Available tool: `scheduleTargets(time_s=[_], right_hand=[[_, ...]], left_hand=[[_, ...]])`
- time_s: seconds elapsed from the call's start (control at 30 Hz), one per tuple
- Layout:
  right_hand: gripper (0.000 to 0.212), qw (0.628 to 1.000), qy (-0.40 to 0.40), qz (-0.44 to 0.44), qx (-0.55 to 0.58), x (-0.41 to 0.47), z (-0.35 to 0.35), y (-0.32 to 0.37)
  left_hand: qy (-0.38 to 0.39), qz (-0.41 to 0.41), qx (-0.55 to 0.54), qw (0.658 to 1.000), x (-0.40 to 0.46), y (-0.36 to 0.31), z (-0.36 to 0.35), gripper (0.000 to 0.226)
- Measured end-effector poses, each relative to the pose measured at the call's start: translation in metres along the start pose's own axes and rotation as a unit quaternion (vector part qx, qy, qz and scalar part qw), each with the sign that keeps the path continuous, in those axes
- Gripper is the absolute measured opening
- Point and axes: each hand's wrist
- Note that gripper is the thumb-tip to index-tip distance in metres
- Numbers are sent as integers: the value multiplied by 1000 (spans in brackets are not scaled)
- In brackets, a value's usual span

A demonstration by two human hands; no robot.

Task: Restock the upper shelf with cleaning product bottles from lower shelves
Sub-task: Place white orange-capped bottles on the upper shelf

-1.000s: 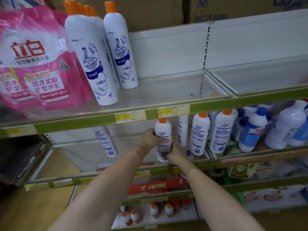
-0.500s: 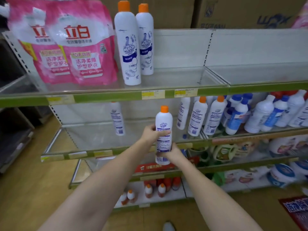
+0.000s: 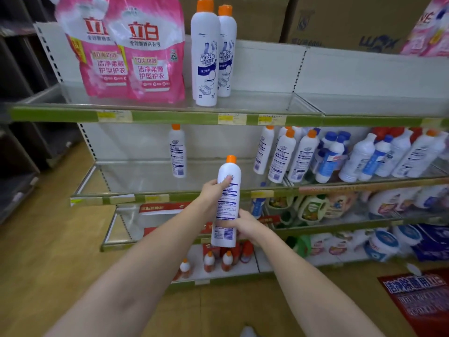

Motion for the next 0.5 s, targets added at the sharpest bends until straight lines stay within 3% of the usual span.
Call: scheduleTargets(time_s=[0.13, 0.27, 0.5], right_hand=[[51, 1000, 9, -6, -13, 1, -1, 6], [40, 1000, 14, 5, -12, -1, 4, 20], [50, 993, -11, 71, -99, -1, -2, 28]], left_hand=[[-14, 14, 1, 1000, -7, -13, 6, 49], [24, 27, 33, 999, -9, -29, 12, 57], [32, 37, 66, 997, -21, -46, 24, 46]])
Point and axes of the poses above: each hand's wrist, its own x-axis towards the middle knuckle, its own z-axis out of the back of the hand, y = z × x, and after that the axes turned 14 degrees about -y, right-handed
